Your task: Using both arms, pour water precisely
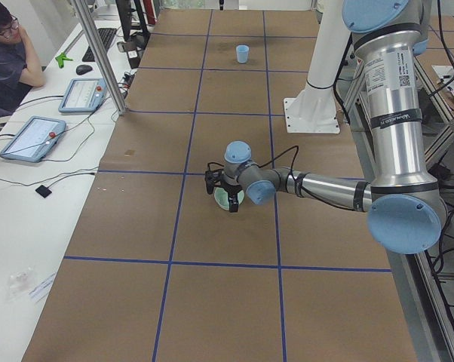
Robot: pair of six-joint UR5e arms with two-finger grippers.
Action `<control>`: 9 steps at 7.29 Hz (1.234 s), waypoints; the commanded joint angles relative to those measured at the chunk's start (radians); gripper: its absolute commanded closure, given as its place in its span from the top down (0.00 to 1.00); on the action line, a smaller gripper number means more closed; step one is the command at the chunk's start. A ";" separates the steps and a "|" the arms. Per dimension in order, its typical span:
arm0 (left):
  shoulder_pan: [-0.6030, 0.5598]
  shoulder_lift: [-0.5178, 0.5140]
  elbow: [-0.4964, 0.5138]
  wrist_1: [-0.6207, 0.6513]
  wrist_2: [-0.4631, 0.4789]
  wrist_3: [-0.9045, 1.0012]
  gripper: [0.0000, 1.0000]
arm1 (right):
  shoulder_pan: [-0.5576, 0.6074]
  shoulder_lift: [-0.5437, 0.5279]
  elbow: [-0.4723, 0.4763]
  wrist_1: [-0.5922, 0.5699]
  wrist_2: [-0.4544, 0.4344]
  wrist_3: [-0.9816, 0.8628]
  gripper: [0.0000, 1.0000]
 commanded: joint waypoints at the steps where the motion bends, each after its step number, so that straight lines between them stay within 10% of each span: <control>1: 0.011 -0.020 0.035 0.000 0.001 0.003 0.99 | 0.000 0.001 0.002 0.001 0.002 0.001 1.00; 5: 0.013 -0.017 0.043 0.000 0.001 0.008 0.53 | 0.000 0.003 0.002 0.001 0.001 0.001 1.00; 7: 0.013 -0.009 0.043 -0.015 0.001 0.009 0.11 | 0.000 0.003 0.002 0.001 0.001 0.001 1.00; 9: 0.010 -0.006 0.032 -0.016 -0.012 0.014 0.00 | -0.001 0.003 0.001 0.001 -0.001 0.001 1.00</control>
